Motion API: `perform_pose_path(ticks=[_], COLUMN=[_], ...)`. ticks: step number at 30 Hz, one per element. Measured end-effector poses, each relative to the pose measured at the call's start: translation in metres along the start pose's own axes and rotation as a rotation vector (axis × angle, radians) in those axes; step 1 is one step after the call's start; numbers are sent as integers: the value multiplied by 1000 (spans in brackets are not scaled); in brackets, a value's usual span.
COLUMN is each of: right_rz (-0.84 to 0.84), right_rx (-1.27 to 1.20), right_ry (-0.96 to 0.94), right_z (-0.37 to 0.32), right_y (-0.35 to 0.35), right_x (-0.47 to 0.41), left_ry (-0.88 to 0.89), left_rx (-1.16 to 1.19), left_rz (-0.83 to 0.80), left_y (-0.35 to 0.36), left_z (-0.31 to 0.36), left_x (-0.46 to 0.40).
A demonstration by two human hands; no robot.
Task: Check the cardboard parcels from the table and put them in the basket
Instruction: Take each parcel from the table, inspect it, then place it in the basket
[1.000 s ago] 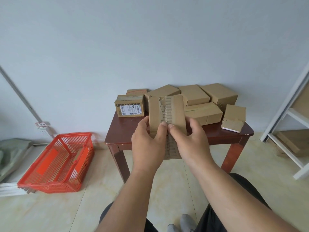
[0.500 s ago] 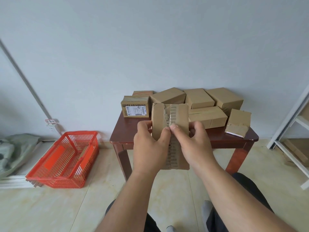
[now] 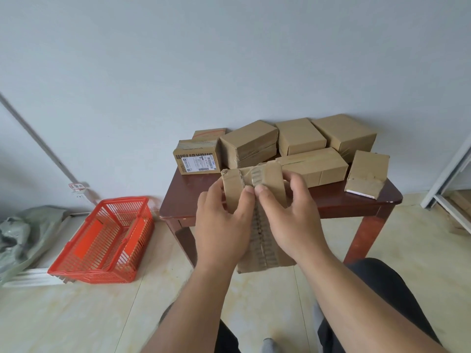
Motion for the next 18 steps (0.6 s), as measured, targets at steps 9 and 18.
perform_pose_path(ticks=[9,18], right_rz=[-9,-3], right_rx=[-2,-99], right_ry=[12,10], right_z=[23,22], right_y=[2,6], right_x=[-5,-4], left_ry=[24,0], left_rx=[-70,89], left_rz=[54,95], left_y=[11,17], left_z=[0,-14], left_x=[-8,-4])
Point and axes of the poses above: each hand's wrist, its own x-axis away from the middle knuckle, its own y-axis out of the palm, z = x × y, the point moved 1 cm from there along -x, towards the middle knuckle, and after that the axes turned 14 degrees about -y, right-handed, at the moved point
